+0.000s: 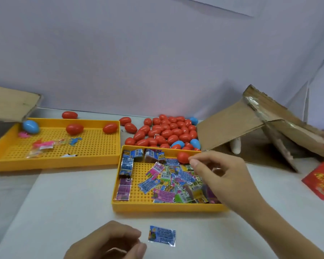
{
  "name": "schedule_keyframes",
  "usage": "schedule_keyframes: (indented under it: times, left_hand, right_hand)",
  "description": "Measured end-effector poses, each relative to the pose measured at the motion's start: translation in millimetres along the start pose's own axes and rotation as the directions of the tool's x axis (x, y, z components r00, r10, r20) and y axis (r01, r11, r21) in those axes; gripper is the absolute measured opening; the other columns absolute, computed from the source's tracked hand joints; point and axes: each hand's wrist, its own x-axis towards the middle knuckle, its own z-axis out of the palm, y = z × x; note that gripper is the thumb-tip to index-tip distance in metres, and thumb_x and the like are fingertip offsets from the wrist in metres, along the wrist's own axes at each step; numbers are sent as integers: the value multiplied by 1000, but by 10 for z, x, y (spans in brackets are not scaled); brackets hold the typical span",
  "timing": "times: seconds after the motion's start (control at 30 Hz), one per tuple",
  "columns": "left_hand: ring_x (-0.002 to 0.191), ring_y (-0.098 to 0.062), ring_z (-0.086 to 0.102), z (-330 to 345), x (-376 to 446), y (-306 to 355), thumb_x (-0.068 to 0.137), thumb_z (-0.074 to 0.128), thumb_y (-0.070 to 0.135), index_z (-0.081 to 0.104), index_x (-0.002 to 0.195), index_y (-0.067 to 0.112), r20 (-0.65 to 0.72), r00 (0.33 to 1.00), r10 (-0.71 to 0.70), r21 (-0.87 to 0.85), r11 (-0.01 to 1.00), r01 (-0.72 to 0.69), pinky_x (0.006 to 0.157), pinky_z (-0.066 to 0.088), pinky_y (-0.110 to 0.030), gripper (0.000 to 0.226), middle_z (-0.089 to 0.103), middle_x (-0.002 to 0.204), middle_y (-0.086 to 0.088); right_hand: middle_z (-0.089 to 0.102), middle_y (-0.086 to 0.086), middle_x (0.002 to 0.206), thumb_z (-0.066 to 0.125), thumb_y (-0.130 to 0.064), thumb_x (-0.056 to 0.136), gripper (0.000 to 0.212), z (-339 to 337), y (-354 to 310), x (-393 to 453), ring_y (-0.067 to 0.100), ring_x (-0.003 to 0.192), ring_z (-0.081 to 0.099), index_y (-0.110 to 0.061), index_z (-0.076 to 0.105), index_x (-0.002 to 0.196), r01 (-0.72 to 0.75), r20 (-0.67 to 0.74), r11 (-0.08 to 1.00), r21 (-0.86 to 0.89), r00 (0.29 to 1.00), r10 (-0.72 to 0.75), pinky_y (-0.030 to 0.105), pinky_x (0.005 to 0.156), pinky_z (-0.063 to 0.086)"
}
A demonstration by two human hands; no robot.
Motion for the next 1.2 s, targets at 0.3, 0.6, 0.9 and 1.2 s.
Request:
schedule_keyframes:
  times: [0.3, 0.6, 0.9, 1.2]
  left_hand:
    - [84, -22, 72, -187, 14, -1, 70, 75, 13, 78, 80, 11, -142, 966, 216, 96, 974, -204, 71, 58, -26, 11, 74, 86, -12]
    - [83, -17, 73, -192, 15, -22, 71, 73, 19, 78, 83, 16, -89, 980, 176, 115, 979, -166, 74, 55, -18, 13, 75, 89, -7]
    - [84, -20, 72, -228, 20, -40, 66, 77, 38, 78, 84, 21, -82, 980, 182, 87, 981, -175, 74, 56, -20, 25, 75, 87, -6]
    - [82, -26, 71, -178, -71, -40, 69, 83, 22, 69, 115, 31, -68, 938, 341, 48, 940, -338, 70, 59, -29, 49, 70, 102, -9]
  right_hand:
    - [53, 11, 141, 49, -12, 97, 45, 624, 222, 558, 30, 127, 46, -10, 48, 142, 74, 144, 869, -489, 990, -3, 44, 106, 38]
    - [59, 10, 127, 60, -28, 88, 40, 766, 514, 1321, 25, 94, 52, -20, 58, 127, -248, 199, 804, -541, 890, 409, 31, 75, 43]
    - [68, -11, 90, 70, -36, 84, 20, 652, 226, 838, 4, 80, 60, -26, 66, 101, -141, -75, 973, -185, 989, 129, 15, 66, 46]
    - [76, 2, 79, 78, -35, 66, 23, 479, -541, -547, 4, 65, 64, -27, 70, 85, -457, 513, 674, 581, 848, 134, 14, 60, 49]
